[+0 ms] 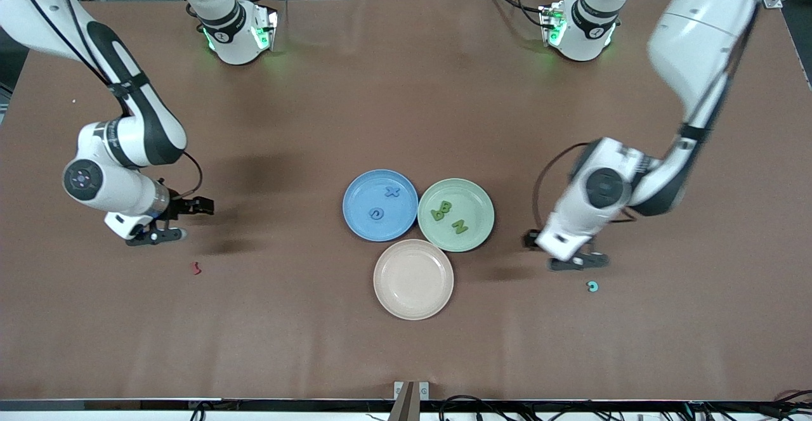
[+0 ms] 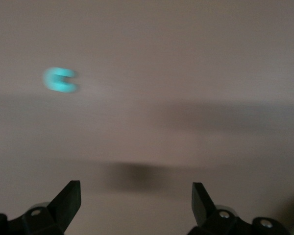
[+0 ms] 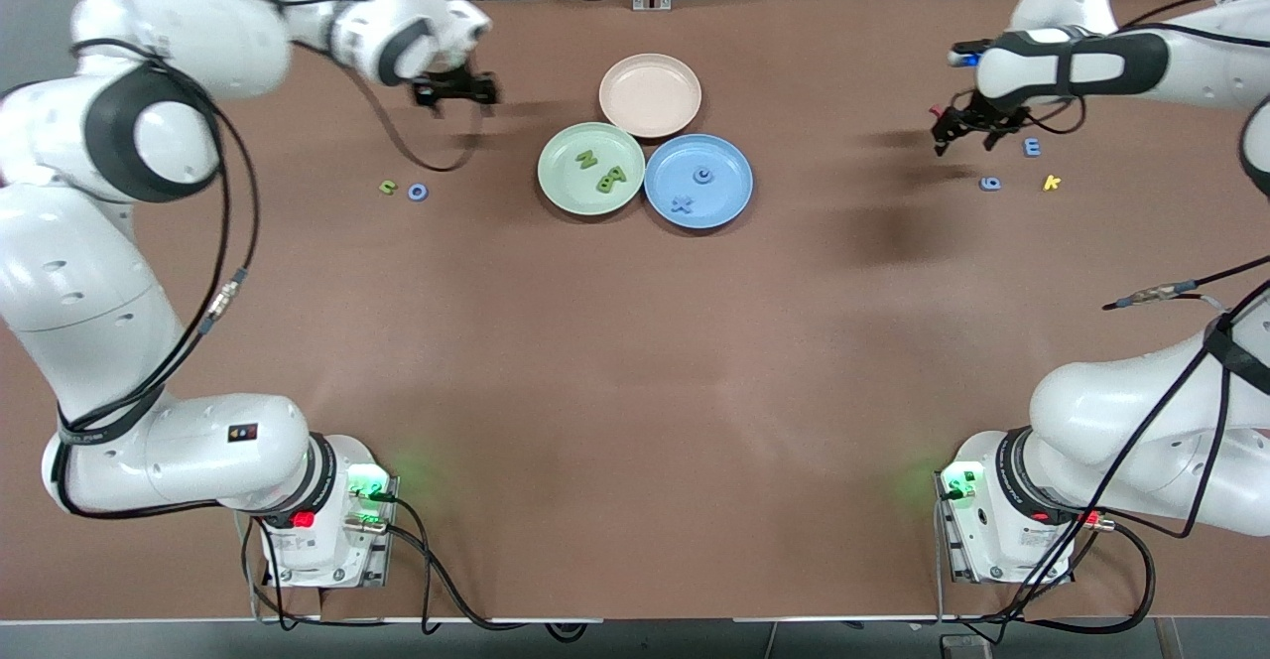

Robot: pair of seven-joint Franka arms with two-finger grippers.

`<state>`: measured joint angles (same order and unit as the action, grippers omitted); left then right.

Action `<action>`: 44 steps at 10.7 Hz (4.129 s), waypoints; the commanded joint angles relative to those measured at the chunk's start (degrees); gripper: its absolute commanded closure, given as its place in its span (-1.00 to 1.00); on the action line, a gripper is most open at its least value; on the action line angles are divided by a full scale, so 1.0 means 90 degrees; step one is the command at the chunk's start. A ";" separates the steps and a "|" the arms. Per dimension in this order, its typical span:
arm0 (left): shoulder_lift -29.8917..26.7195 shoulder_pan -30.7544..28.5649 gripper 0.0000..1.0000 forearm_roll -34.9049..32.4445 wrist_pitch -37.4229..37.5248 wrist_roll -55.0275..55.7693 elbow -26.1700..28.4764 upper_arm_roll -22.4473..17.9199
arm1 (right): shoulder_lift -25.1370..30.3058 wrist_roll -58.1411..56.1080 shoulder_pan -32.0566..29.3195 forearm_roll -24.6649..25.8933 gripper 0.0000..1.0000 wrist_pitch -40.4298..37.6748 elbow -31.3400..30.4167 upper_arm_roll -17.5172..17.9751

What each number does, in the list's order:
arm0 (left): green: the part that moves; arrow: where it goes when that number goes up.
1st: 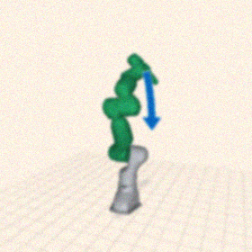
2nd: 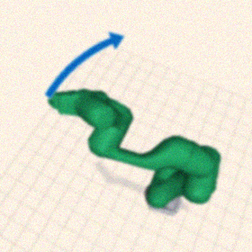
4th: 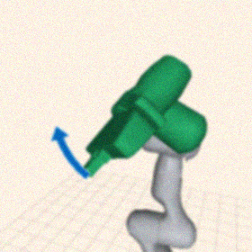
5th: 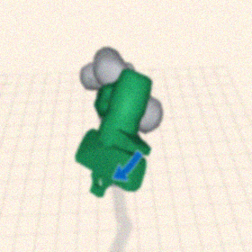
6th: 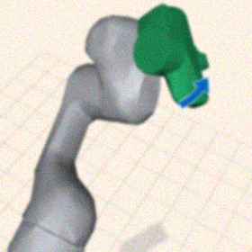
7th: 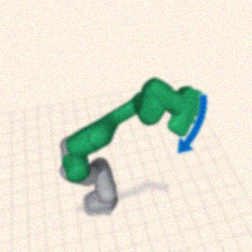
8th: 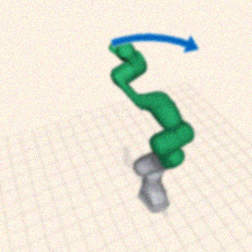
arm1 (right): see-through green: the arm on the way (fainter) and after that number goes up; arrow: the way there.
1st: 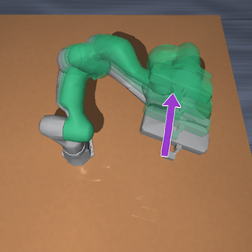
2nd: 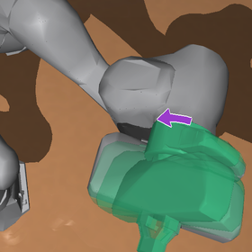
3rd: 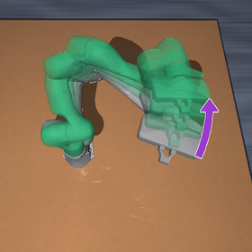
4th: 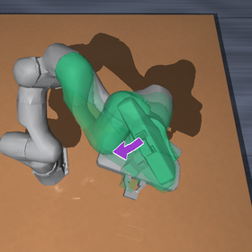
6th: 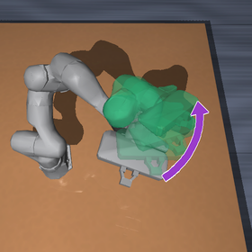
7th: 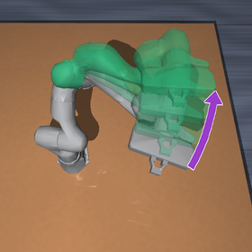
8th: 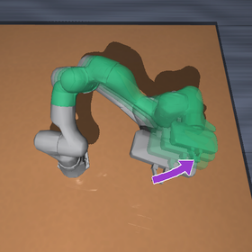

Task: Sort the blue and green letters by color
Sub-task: 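Place the green N on the green plate with the left gripper, then grasp the blue 6 with the right gripper while the left gripper grasps green u, then place the blue 6 on the blue plate while the left gripper places u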

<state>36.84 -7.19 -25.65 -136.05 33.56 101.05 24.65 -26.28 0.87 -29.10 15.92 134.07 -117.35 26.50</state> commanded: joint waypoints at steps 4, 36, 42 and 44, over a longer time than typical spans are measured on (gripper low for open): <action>-0.1162 -0.2537 -1.00 -0.0128 -0.0049 -0.1971 0.1952 0.0959 | 0.0391 0.0487 -0.0820 0.0106 -1.00 0.1393 -0.1170 0.0083; -0.0889 -0.3478 1.00 -0.1594 -0.1114 -0.3436 0.2397 0.1800 | -0.0449 0.1609 0.0653 0.0480 1.00 0.0800 0.0080 -0.0396; -0.0773 -0.2007 1.00 0.0604 0.0438 -0.1771 0.0620 0.2466 | -0.0439 0.2838 0.2176 -0.1758 1.00 -0.1242 0.1329 -0.0288; -0.0734 -0.1343 1.00 0.0604 0.0682 -0.0639 0.0297 0.2466 | -0.0439 0.3814 0.2761 -0.2109 1.00 -0.1303 0.1593 -0.0278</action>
<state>29.86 -24.87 -21.71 -133.14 18.37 107.39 47.27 -29.56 26.60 -9.10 0.40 124.03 -106.32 23.98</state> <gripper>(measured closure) 0.727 0.639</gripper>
